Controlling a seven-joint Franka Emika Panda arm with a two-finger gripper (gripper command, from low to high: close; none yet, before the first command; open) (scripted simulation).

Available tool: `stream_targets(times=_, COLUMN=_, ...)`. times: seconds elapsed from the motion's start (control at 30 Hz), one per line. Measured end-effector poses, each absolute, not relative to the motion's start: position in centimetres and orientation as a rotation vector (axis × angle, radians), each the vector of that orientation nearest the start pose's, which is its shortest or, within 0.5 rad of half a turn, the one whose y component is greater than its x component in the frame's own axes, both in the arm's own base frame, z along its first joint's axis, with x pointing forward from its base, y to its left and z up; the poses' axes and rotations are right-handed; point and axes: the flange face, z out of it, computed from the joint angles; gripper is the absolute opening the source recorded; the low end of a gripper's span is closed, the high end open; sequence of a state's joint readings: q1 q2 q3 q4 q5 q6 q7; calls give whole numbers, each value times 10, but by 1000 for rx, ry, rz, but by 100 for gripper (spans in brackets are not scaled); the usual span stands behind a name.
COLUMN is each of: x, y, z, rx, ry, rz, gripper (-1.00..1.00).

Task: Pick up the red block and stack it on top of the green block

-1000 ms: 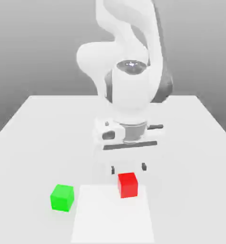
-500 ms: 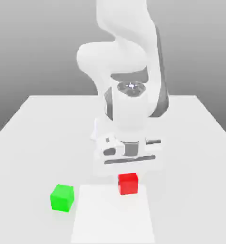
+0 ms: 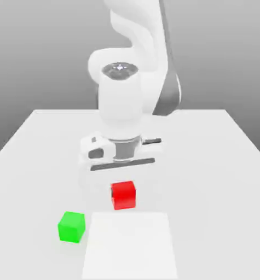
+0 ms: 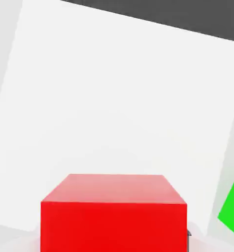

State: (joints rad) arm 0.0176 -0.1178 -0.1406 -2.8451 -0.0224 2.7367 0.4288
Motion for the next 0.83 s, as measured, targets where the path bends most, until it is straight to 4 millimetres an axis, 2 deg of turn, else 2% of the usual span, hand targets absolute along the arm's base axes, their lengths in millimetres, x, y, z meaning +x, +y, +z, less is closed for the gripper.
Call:
stream_targets(times=0.37, x=366, y=-137, z=245, rx=-3056, ry=720, rz=-1, gripper=-100)
stream_targets(times=0.53, x=370, y=-141, z=224, rx=-3054, ry=704, rz=-6, gripper=-100)
stream_targets(times=0.73, x=367, y=-142, z=187, rx=-3057, ry=712, rz=-2, gripper=-100)
stream_targets(times=0.77, x=366, y=-142, z=182, rx=-3058, ry=714, rz=0, gripper=100)
stream_targets(times=0.83, x=366, y=-142, z=182, rx=-3058, ry=714, rz=0, gripper=100)
